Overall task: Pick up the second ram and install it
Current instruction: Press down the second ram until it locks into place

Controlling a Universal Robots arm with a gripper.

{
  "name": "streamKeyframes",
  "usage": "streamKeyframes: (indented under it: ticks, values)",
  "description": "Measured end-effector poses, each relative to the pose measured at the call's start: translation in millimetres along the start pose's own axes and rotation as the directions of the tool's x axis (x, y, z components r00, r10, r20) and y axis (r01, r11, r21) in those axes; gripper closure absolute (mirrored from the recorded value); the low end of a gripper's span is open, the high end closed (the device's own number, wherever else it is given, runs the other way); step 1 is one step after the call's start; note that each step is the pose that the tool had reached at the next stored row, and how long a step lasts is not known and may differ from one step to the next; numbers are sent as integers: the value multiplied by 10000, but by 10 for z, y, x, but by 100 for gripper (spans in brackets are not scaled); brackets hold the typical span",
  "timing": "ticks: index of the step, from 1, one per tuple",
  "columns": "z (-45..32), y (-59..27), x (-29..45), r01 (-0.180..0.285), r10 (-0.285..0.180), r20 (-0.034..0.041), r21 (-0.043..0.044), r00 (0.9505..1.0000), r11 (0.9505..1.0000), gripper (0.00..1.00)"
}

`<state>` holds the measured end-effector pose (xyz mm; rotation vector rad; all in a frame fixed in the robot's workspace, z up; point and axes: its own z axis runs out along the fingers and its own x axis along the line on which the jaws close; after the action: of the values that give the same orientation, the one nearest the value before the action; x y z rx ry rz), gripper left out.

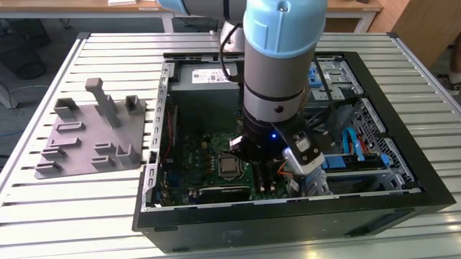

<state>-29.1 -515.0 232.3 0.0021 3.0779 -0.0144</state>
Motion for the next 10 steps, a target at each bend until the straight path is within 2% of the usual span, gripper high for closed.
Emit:
streamKeyframes:
  ticks: [6, 10]
  values:
    - [-2, 270, 0, 1, -1, 0, 6, 10000, 10000, 90]
    - [-3, 374, 0, 1, -1, 0, 21, 10000, 10000, 90]
